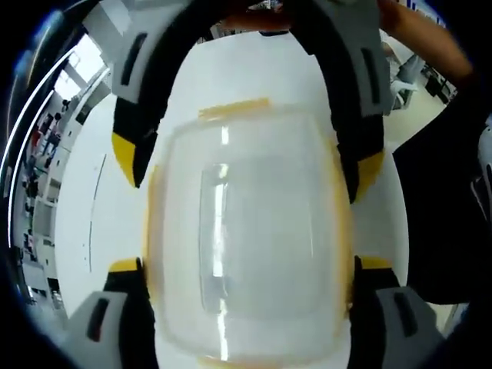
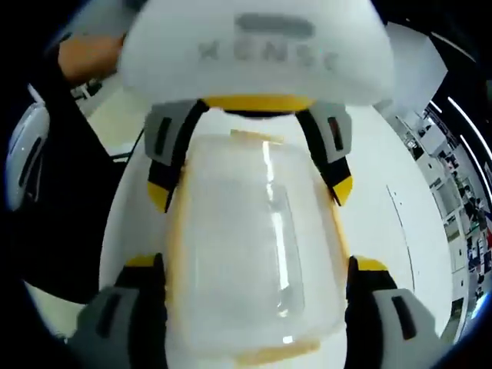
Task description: Snap each plastic latch of the storage box into its locked position after aligning the lid with the box until every specified latch is closed and the lid sits flush.
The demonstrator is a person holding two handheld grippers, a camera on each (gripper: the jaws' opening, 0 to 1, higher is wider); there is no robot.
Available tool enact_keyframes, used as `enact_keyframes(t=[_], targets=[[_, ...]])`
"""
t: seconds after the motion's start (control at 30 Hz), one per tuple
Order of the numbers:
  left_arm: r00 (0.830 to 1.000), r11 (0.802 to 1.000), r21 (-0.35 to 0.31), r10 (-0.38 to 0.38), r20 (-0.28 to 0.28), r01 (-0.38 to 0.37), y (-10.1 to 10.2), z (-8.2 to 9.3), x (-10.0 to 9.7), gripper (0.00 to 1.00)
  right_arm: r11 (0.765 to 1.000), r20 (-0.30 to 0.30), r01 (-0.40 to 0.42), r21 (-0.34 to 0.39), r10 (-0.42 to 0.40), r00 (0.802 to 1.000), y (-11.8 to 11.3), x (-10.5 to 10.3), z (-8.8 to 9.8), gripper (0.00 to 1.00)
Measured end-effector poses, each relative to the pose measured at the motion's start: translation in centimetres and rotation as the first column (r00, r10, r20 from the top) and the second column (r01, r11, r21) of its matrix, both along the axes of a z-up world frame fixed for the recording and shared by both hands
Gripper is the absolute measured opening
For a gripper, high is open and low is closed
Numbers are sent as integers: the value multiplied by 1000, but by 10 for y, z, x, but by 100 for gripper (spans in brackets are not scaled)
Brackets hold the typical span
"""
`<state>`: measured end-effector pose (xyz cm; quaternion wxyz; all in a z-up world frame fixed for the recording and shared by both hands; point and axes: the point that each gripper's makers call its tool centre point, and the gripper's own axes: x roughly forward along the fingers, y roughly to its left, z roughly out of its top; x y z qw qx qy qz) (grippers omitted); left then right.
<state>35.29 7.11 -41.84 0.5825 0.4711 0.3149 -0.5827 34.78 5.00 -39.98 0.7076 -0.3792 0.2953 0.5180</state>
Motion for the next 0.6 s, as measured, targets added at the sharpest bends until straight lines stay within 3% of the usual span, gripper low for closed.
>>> enact_keyframes(t=[0.13, 0.2, 0.47, 0.6], targets=[[1000, 1000, 8, -1, 1, 1, 0, 0, 1, 100, 997, 22, -14, -78, 16, 1000, 2, -1, -6, 97], [1000, 1000, 11, -3, 0, 3, 1, -1, 1, 100, 996, 14, -10, -84, 11, 1000, 1, -1, -6, 97], [1000, 999, -40, -4, -9, 4, -2, -2, 0, 100, 999, 23, -40, -37, 41, 999, 1, -6, -5, 96], [1000, 996, -85, -10, -12, 9, -5, 2, -1, 100, 999, 14, -40, 27, 40, 999, 3, -9, -4, 99]])
